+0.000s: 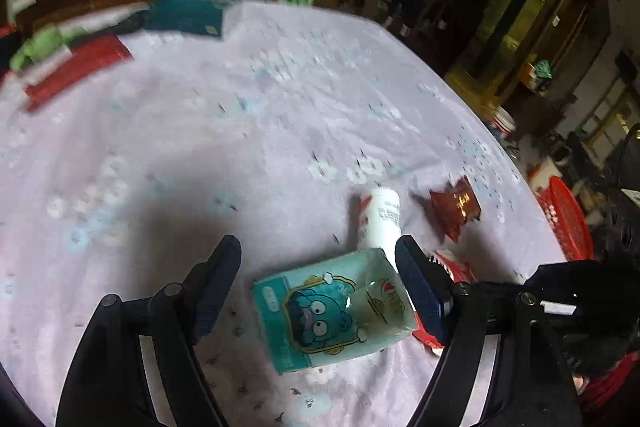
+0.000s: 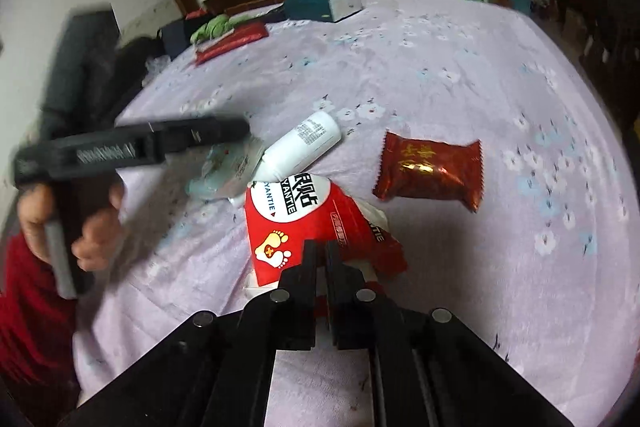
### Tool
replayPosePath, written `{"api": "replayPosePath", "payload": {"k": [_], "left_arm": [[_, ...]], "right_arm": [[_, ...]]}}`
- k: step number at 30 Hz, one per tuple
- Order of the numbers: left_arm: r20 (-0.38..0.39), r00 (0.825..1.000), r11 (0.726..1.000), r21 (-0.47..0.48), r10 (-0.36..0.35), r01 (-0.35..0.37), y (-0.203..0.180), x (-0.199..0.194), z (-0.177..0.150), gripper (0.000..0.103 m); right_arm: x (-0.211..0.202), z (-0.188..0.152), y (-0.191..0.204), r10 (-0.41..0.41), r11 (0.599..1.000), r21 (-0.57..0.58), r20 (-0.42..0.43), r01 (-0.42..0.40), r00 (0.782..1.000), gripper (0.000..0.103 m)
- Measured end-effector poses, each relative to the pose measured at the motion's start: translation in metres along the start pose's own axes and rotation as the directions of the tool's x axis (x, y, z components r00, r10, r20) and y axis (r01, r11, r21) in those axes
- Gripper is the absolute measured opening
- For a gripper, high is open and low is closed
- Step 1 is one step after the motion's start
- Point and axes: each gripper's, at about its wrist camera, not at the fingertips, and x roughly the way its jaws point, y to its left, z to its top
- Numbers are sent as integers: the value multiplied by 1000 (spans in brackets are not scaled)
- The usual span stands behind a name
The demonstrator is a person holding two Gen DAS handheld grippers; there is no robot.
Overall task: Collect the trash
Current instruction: 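Grasp the teal wipes pack with the left gripper while the right reaches the red snack bag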
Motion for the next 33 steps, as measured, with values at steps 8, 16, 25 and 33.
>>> {"api": "replayPosePath", "payload": {"k": [8, 16, 25, 33], "left_arm": [[-122, 985, 990, 68, -119, 128, -11, 2, -30, 77], [-93, 995, 973, 224, -35, 56, -50, -19, -75, 78], [-51, 998, 998, 56, -27, 30, -48, -13, -69, 32], [-15, 997, 997, -23, -77, 77, -45, -19, -71, 15]], "right_arm": [[-10, 1, -19, 46, 996, 69, 13, -47, 999, 22], [-15, 2, -24, 58, 996, 68, 24, -59, 998, 38], [-30, 5, -31, 17, 997, 71, 56, -21, 998, 61], [-42, 12, -60, -73, 985, 165, 84, 58, 994, 64]]}}
